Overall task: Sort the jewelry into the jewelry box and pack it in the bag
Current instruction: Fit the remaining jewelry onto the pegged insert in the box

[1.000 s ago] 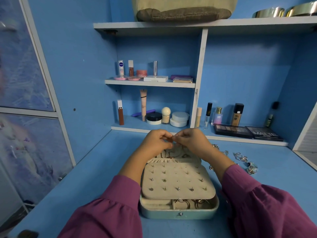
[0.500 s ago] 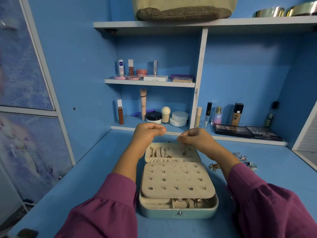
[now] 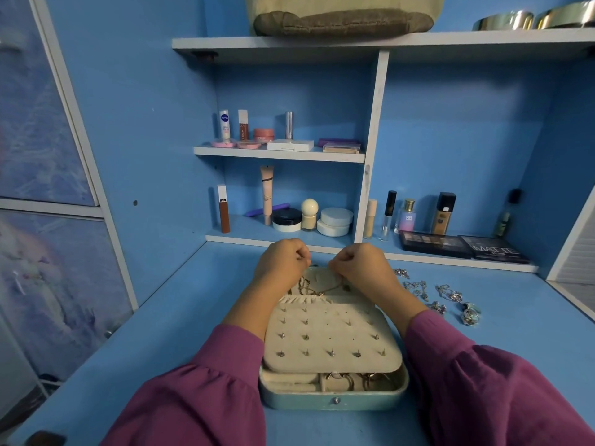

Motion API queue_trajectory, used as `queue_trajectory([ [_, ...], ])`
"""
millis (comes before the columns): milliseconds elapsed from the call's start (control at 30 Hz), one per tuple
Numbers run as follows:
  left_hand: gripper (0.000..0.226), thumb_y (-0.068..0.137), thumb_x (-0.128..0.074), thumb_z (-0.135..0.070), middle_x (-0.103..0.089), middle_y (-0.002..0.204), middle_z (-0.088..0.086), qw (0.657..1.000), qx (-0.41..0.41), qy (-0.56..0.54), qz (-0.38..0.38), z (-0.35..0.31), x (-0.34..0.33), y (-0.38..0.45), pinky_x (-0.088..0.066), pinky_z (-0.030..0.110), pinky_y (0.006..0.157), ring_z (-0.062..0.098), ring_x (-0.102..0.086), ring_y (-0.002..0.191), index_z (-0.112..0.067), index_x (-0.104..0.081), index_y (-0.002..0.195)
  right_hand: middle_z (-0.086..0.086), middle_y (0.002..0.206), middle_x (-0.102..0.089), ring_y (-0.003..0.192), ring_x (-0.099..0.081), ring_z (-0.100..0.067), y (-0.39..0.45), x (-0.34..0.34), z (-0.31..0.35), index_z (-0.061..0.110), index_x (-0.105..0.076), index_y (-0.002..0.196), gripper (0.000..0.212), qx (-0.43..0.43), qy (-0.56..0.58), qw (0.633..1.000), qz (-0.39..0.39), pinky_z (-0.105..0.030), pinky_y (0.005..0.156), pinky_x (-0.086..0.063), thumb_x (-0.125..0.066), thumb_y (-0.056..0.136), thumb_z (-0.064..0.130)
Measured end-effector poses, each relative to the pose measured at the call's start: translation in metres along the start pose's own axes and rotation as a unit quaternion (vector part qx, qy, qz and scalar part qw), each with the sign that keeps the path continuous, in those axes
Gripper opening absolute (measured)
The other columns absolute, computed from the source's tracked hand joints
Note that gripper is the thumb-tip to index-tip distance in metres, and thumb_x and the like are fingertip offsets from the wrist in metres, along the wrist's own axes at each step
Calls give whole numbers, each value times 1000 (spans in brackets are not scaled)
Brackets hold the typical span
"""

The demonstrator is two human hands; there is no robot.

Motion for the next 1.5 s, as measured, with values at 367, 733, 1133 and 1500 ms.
queue_trajectory([
  [367, 20, 85, -61, -16, -55, 95, 0, 992, -82, 98, 25, -5, -2, -3, -51, 33, 78, 18, -57, 87, -34, -59, 79, 1, 86, -66, 80, -62, -18, 1, -7, 4, 24, -71, 83, 8, 11, -113, 993, 25, -27, 65, -50, -63, 82, 22],
  [733, 22, 82, -60, -5, -58, 82, -8, 984, -117, 88, 101, -15, 0, -14, -52, 32, 79, 15, -59, 85, -25, -70, 85, 2, 91, -70, 83, -62, -15, -12, 4, 12, 20, -77, 88, 13, 58, -132, 982, 120, -24, 71, -51, -65, 83, 17],
  [1133, 24, 91, -60, -32, -67, 87, 2, 996, -67, -21, 63, 2, 14, -12, -50, 33, 80, 12, -57, 88, -15, -72, 80, 0, 86, -70, 70, -57, -9, -16, 21, -1, 18, -71, 77, 17, 31, -68, 992, 102, -20, 57, -43, -64, 88, 29],
  [1500, 60, 92, -39, -60, -56, 98, 5, 986, -68, 93, 123, -2, -3, -19, -39, 36, 91, 13, -36, 103, -13, -74, 82, -10, 87, -70, 76, -58, -17, -25, 6, 4, 15, -76, 89, 28, 44, -30, 983, 175, -30, 68, -46, -63, 87, 40],
])
Point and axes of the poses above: each hand's wrist, its own y-axis towards the middle knuckle, its own x-axis out of the back of the hand, z = x × y, the point moved 3 cm from there along y, towards the middle knuckle
